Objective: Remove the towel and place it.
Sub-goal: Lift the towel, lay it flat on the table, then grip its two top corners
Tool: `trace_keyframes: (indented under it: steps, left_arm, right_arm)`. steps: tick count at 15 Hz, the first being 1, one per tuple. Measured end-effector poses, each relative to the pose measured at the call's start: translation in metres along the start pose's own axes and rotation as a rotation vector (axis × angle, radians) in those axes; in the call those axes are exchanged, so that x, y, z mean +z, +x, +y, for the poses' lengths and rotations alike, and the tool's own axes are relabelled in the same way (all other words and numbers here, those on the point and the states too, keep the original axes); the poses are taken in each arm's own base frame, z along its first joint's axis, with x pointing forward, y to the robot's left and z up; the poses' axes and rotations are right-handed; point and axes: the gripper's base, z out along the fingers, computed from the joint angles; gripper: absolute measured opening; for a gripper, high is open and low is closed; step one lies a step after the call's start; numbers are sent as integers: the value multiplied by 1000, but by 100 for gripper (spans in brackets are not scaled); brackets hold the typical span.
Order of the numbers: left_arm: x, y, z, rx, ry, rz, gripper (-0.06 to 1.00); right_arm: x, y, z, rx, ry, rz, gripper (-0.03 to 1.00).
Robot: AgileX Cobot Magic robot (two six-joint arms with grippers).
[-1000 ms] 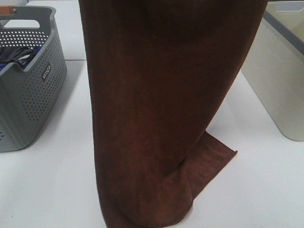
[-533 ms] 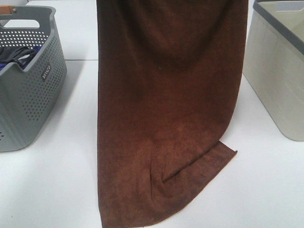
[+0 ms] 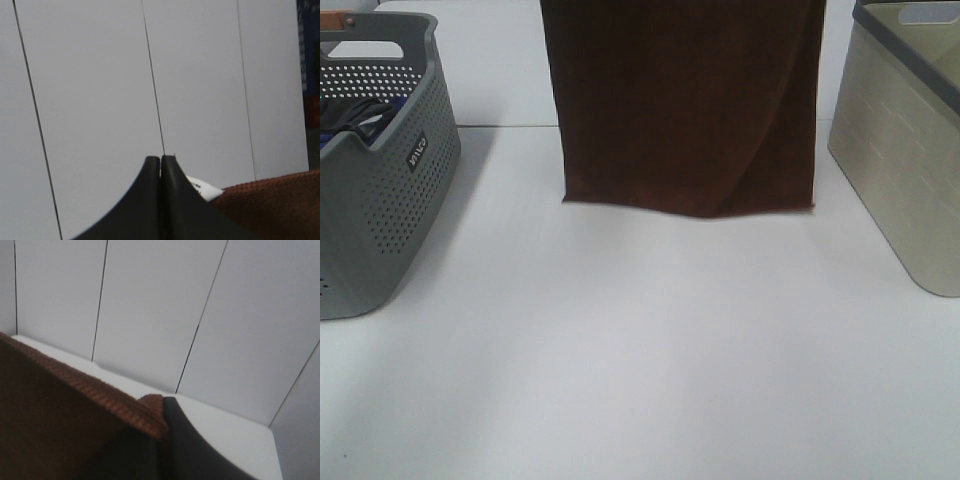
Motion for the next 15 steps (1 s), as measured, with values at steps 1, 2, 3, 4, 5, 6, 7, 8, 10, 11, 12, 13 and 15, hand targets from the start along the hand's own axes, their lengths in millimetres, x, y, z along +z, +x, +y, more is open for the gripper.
trace_keyframes:
  steps: [1, 2, 3, 4, 5, 6, 7, 8, 10, 11, 12, 13, 15]
  left_arm:
    - [-3, -13, 1, 7, 4, -52, 0]
    - [-4, -18, 1, 20, 5, -72, 0]
    - [-4, -16, 1, 33, 2, -58, 0]
    - [-2, -8, 0, 46, -10, -2, 0]
    - [0, 7, -1, 50, -26, 90, 0]
    - [1, 14, -2, 50, -33, 134, 0]
    - [1, 34, -5, 35, -44, 251, 0]
    - [-2, 55, -10, 23, -55, 397, 0]
    - [-14, 92, -23, 16, -62, 686, 0]
    - [-22, 104, -30, 17, -56, 814, 0]
    - [-30, 109, -36, 14, -51, 917, 0]
    - [-37, 113, -40, 14, -50, 1006, 0]
    - [-50, 119, -43, 21, -64, 1161, 0]
  right_arm:
    - [-9, -9, -3, -10, 8, -30, 0]
    - [-11, -12, -3, -12, 8, -34, 0]
    - [-11, -8, -2, -12, -2, 3, 0]
    - [-8, 0, 0, -11, -21, 71, 0]
    - [-2, 12, 4, -10, -47, 158, 0]
    - [1, 19, 6, -9, -61, 208, 0]
    - [6, 33, 10, -2, -92, 307, 0]
    - [11, 48, 15, 15, -125, 412, 0]
    - [16, 78, 24, 60, -182, 639, 0]
    - [18, 88, 28, 73, -206, 717, 0]
    - [20, 96, 31, 97, -213, 760, 0]
    - [20, 101, 34, 130, -219, 784, 0]
    - [18, 119, 44, 208, -262, 862, 0]
